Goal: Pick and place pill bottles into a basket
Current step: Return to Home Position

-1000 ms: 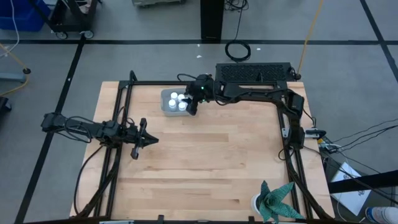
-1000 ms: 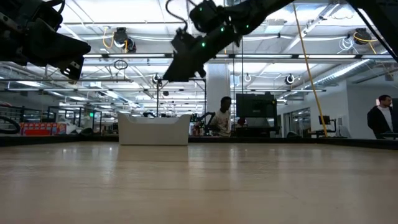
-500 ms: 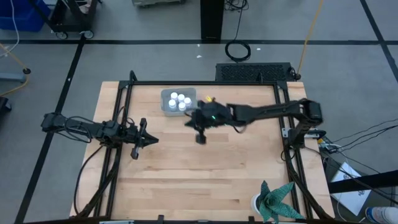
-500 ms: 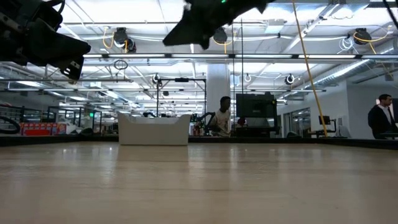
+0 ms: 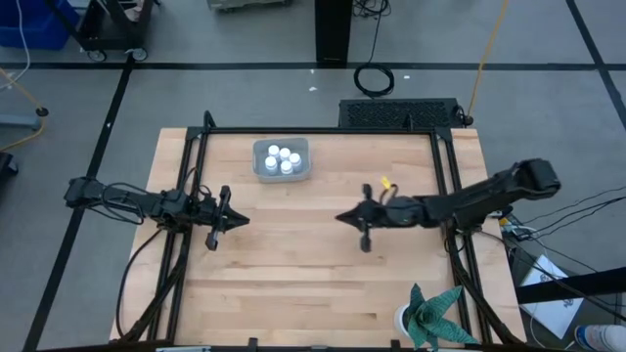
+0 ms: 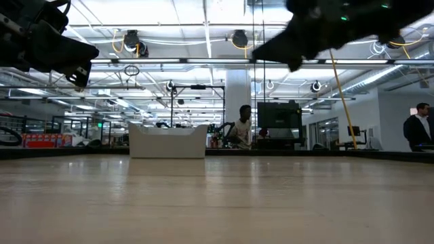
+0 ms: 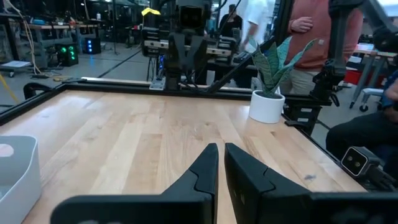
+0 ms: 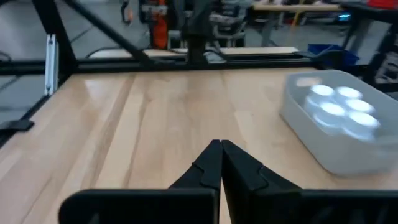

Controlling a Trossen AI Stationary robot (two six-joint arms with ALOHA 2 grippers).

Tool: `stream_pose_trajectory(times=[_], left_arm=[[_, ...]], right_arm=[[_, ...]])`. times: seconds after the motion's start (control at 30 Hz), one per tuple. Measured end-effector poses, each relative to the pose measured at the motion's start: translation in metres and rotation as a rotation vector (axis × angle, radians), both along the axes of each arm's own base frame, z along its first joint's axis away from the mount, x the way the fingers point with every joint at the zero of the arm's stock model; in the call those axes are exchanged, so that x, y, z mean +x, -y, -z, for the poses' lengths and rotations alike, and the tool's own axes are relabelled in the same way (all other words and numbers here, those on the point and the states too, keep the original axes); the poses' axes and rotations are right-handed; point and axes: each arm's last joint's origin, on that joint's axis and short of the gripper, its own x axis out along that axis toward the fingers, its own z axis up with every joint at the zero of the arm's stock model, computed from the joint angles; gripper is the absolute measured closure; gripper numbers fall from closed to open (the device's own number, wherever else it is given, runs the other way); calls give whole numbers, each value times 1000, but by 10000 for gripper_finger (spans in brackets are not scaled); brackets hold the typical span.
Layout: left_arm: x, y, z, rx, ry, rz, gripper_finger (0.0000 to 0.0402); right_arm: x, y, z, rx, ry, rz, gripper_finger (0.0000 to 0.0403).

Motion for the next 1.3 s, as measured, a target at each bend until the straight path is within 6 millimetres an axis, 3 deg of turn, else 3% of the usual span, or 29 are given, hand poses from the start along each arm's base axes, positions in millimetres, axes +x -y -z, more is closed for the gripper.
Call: stream_pose_trajectory(times=[0.57, 1.3], left_arm=[[0, 0, 0, 0, 0, 0, 371], [0, 0, 0, 0, 0, 0, 371]], right_arm=[[-114, 19, 46, 30, 151, 60, 403], [-177, 33, 46, -3, 247, 88, 403]])
